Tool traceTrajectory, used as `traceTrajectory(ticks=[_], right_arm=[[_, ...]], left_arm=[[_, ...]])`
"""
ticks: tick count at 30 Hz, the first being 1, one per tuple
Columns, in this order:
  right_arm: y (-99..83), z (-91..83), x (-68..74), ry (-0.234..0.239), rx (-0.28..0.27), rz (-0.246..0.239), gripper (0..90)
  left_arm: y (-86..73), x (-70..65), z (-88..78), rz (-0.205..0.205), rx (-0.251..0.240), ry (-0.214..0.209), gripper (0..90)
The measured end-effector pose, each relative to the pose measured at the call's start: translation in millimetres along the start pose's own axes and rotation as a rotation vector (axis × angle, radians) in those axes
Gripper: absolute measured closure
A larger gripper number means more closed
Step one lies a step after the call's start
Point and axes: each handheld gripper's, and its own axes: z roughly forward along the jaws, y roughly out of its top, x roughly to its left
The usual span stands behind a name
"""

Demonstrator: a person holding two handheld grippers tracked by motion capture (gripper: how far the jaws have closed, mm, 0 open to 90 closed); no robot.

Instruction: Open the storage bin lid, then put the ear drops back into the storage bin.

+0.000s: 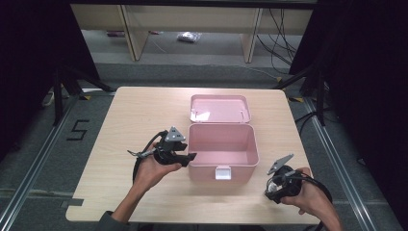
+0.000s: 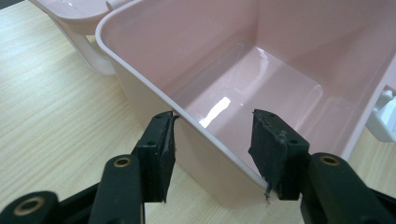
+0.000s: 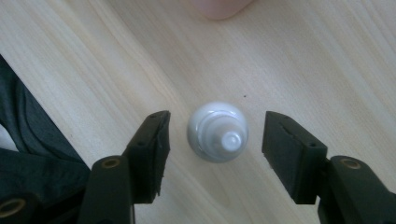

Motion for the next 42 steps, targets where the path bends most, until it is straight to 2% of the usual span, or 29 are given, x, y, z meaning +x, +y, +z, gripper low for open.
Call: traceTrajectory(ticks=[3,4,11,14,30,32,39,40,42], right_arm=[[1.0,2.2,0.3,-0.002,0.012,-0.002,44.5],[1.6,3.8,-0.2,0.001,0.014,-0.016,45.0],[7.8,10.6,0.1,-0.001,0.066,-0.012,48.6],[10.5,10.5,0.1,-0.007,0.077,-0.035,50.0],[13.4,10.1,-1.1,-0.002,0.095,-0.051,51.3],[13.7,10.7,0.2,-0.002,0.105,-0.033,52.1],[15.4,13.1,0.5,0.002,0.120,-0.051,59.9],[15.4,12.8,1.0,0.002,0.122,-0.054,59.9],[15.5,11.7,1.3,-0.001,0.124,-0.061,60.1]], left_arm=[[0.0,0.2,0.0,0.000,0.000,-0.002,49.5],[-0.1,0.7,0.8,-0.002,-0.004,-0.012,49.4],[-0.1,0.9,1.1,-0.003,-0.003,-0.011,49.3],[-0.1,1.0,1.1,-0.002,-0.002,-0.011,49.3],[0.2,1.1,1.2,-0.003,0.002,-0.004,49.1],[0.3,1.1,1.3,-0.002,0.003,-0.004,49.1],[0.3,1.0,1.9,-0.002,0.001,-0.008,49.3],[0.6,0.6,1.0,0.002,0.007,0.002,49.3],[0.4,1.0,1.9,-0.003,0.001,-0.008,49.3]])
